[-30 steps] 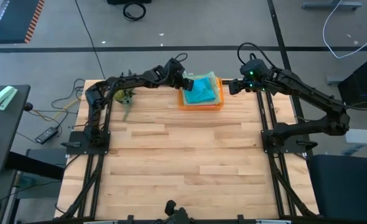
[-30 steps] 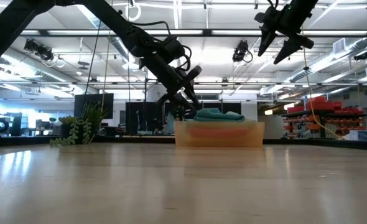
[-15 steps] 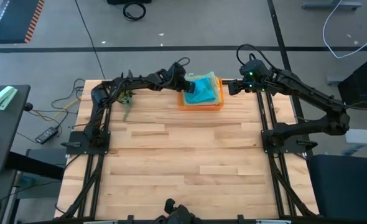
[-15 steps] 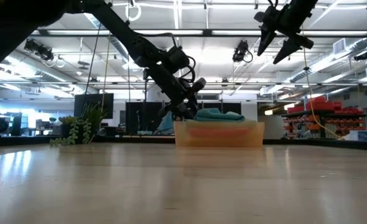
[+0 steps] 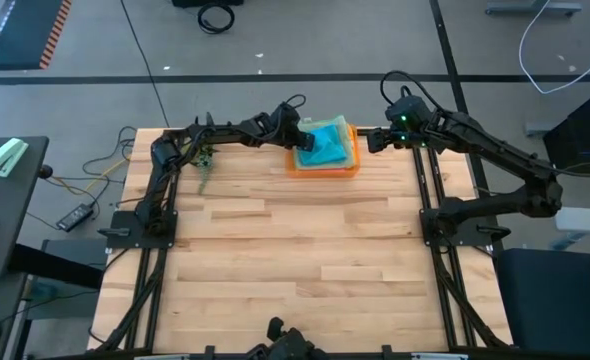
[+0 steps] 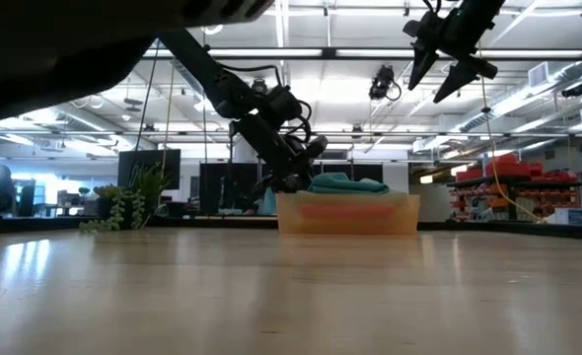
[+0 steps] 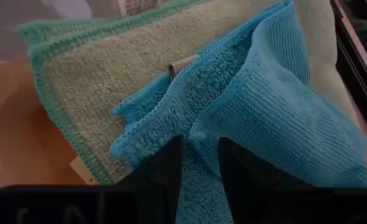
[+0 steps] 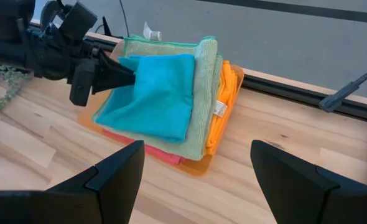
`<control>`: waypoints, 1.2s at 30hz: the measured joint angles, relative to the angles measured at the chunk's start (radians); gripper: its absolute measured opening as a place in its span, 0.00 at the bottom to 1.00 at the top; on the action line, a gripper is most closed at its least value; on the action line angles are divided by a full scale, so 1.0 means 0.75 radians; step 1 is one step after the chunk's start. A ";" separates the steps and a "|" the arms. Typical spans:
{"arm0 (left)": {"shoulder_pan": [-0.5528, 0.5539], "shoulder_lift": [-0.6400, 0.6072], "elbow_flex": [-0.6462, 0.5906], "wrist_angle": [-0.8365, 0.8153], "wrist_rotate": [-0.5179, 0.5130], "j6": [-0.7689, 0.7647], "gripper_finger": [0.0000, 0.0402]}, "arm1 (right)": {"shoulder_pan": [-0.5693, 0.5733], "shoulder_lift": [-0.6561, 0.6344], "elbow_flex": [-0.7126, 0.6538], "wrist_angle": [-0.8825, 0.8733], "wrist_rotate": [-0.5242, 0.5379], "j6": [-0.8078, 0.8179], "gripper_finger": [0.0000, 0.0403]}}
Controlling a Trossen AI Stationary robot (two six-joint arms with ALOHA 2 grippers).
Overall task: Fold microfiber towels
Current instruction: Put the stacked folded microfiber cloths into the orange bin
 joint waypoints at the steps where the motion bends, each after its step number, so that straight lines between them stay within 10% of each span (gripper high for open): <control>1: 0.001 0.000 0.000 0.001 0.002 0.000 0.28 | 0.000 0.000 0.000 0.000 0.000 0.000 0.74; 12: 0.013 -0.022 0.000 -0.002 0.072 0.005 0.02 | -0.001 -0.001 0.000 0.000 0.061 -0.021 0.74; 36: 0.154 -0.160 0.000 -0.165 0.171 0.131 0.06 | 0.030 -0.001 0.000 -0.001 0.054 0.010 0.74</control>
